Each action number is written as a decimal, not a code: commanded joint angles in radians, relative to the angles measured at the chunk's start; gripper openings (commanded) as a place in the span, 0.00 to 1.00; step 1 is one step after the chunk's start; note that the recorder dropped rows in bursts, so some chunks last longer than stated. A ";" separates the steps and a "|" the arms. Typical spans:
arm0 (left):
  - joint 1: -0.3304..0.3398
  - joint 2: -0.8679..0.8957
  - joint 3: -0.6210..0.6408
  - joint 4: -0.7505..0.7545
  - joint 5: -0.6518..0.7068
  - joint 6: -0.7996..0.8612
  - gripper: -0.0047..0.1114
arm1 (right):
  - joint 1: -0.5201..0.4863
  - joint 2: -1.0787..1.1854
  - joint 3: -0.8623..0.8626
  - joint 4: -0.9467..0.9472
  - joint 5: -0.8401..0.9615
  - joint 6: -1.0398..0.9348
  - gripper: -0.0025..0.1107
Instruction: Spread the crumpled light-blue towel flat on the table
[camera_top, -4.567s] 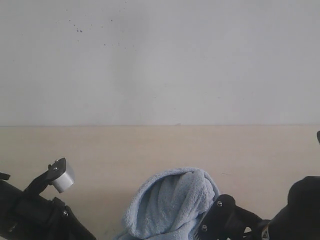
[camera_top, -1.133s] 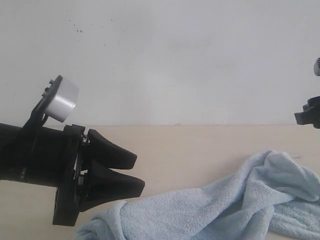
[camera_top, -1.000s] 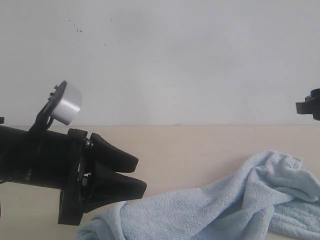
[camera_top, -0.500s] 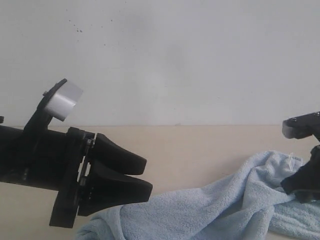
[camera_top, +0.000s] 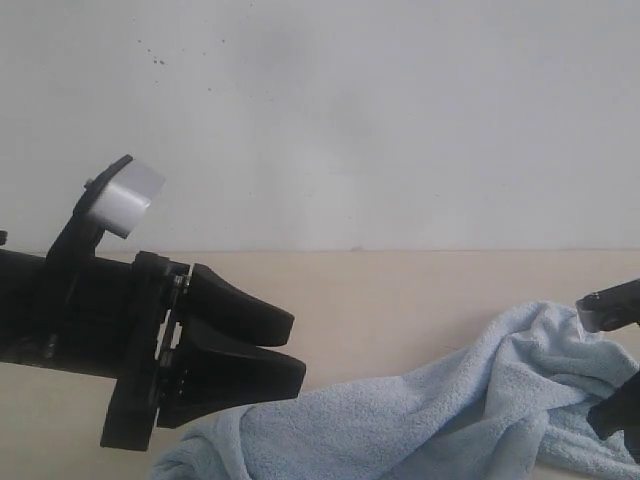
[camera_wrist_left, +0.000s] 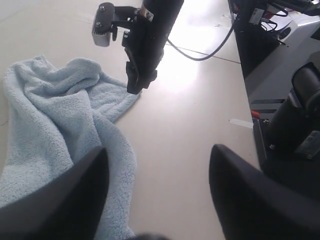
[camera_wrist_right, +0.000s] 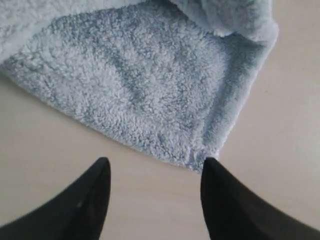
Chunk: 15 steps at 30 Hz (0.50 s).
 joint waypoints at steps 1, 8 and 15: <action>-0.008 0.002 0.002 -0.016 0.019 -0.006 0.53 | 0.001 0.060 -0.001 0.001 -0.078 0.006 0.48; -0.008 0.002 0.002 -0.025 0.016 -0.006 0.53 | -0.001 0.170 -0.001 0.048 -0.148 0.018 0.48; -0.008 0.002 0.002 -0.025 0.016 -0.006 0.53 | -0.001 0.215 -0.001 0.104 -0.185 0.020 0.27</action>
